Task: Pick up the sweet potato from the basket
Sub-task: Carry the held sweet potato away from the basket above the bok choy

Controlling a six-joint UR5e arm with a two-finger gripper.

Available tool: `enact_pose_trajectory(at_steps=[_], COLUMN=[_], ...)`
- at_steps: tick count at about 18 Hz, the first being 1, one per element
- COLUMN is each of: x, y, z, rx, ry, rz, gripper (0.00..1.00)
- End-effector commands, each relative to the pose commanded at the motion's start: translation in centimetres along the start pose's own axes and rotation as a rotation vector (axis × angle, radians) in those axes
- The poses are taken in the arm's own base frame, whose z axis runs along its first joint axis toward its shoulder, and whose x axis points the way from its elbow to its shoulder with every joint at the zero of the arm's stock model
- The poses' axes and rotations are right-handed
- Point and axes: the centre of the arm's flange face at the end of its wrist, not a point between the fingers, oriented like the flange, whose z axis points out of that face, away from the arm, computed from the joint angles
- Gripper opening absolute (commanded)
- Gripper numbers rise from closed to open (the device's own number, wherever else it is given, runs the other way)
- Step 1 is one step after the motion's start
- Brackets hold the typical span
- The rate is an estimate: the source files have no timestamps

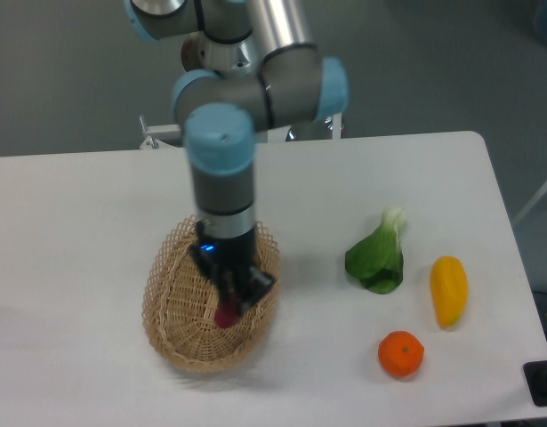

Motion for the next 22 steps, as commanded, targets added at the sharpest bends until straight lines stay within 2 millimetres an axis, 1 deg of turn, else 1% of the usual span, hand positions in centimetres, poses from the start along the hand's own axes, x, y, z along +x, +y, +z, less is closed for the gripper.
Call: enact_pose_trajectory(at_steps=[2, 3, 5, 9, 12, 13, 16, 22], x=[-2.6, -3.6, -5.4, -7.8, -9.0, -9.2, -9.3, -9.4], y=[2.6, 3.8, 6.1, 10.7, 13.0, 13.5, 14.0, 13.9], z=[-1.0, -1.8, -2.3, -3.8, -4.4, -4.7, -4.7, -4.8], rx=[-0.026, -0.03, -0.023, -0.056, -0.065, -0.068, -0.069, -0.067], ry=[0.009, 0.01, 0.023, 0.05, 0.057, 0.059, 0.059, 0.056], rz=[-0.003, -0.004, -0.042, 0.009, 0.029, 0.032, 0.037, 0.037], gripper=[0.31, 0.31, 0.31, 0.3, 0.3, 0.3, 0.3, 0.3])
